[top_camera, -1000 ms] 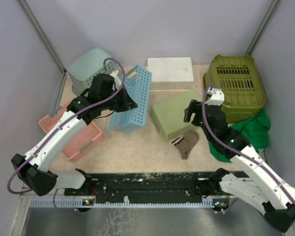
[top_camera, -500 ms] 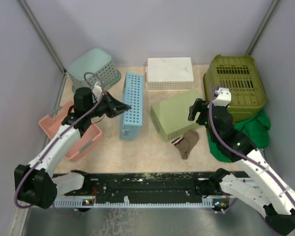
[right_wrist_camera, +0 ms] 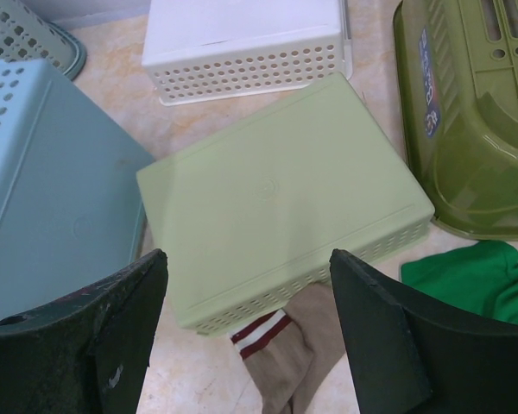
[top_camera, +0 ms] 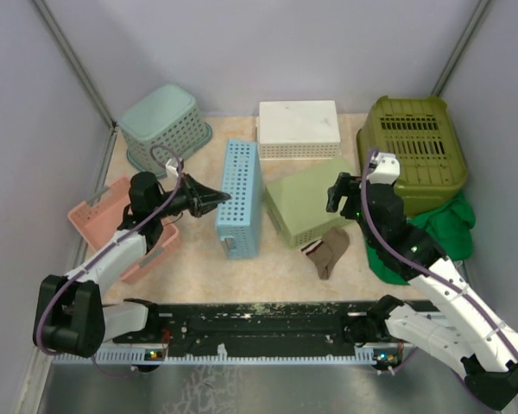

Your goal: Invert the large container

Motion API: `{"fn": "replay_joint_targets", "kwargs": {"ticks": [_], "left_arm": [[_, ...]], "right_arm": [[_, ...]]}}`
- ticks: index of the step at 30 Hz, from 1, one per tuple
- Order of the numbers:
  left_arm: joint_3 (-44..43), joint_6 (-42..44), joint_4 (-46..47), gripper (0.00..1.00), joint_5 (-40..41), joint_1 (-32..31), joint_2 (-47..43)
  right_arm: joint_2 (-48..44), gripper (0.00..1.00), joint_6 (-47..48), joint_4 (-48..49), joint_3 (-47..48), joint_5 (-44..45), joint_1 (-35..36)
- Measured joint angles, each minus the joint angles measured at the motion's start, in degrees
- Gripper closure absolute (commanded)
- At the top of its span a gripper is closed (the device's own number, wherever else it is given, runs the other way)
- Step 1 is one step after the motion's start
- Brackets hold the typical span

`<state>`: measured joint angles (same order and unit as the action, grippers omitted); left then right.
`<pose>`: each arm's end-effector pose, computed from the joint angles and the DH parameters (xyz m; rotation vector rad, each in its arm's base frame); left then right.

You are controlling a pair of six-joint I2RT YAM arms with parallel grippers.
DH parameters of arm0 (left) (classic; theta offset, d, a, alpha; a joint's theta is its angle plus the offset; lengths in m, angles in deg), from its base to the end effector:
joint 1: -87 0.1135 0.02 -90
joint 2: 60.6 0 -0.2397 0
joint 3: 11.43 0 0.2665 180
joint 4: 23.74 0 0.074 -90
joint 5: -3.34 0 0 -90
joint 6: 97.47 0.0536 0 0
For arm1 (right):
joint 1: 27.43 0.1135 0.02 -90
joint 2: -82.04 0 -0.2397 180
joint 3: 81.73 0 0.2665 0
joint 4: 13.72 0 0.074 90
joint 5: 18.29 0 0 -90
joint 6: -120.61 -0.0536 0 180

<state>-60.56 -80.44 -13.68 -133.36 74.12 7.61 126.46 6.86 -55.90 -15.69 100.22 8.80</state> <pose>0.2762 -0.1032 0.2316 -0.3487 2.0161 -1.7231 0.1845 0.1034 0.3369 0.1235 1.8873 0.2353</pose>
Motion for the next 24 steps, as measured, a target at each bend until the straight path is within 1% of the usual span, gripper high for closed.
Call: {"fn": "replay_joint_targets", "kwargs": {"ticks": [4, 9, 10, 12, 13, 14, 17, 18, 22, 24], "left_arm": [[3.4, -3.0, 4.3, 1.00, -2.0, 1.6, 1.8], [4.9, -3.3, 8.3, 1.00, -4.9, 4.3, 3.6], [5.0, -2.9, 8.2, 0.97, -5.6, 5.0, 3.8], [5.0, -0.8, 6.7, 0.86, -7.0, 6.8, 4.1], [4.9, 0.5, 5.6, 0.82, -7.6, 7.8, 4.0], [4.5, 2.2, 3.8, 0.77, -8.4, 9.0, 3.9], [2.2, 8.4, -2.9, 0.60, -10.0, 12.8, 3.6], [1.6, 10.8, -5.6, 0.56, -10.3, 14.3, 3.7], [-1.6, 20.6, -17.0, 0.47, -9.9, 18.5, 4.9], [-3.7, 25.6, -22.4, 0.43, -8.2, 19.3, 7.1]], "right_arm": [[0.0, 0.24, -0.1, 0.0, 0.0, -0.3, 0.0], [0.2, 0.24, -0.3, 0.1, 0.0, -1.0, 0.0], [0.4, 0.24, -0.3, 0.1, 0.0, -1.1, 0.0], [0.5, 0.24, -0.3, 0.1, 0.0, -1.4, 0.0], [0.6, 0.24, -0.3, 0.1, 0.0, -1.4, 0.0], [0.6, 0.24, -0.3, 0.1, 0.0, -1.4, 0.0], [0.7, 0.24, -0.3, 0.1, 0.0, -1.7, 0.0], [0.7, 0.24, -0.4, 0.2, 0.0, -1.7, 0.0], [1.3, 0.24, -0.5, 0.5, 0.0, -2.1, 0.0], [1.8, 0.24, -0.5, 0.5, 0.0, -2.4, 0.0]]}}
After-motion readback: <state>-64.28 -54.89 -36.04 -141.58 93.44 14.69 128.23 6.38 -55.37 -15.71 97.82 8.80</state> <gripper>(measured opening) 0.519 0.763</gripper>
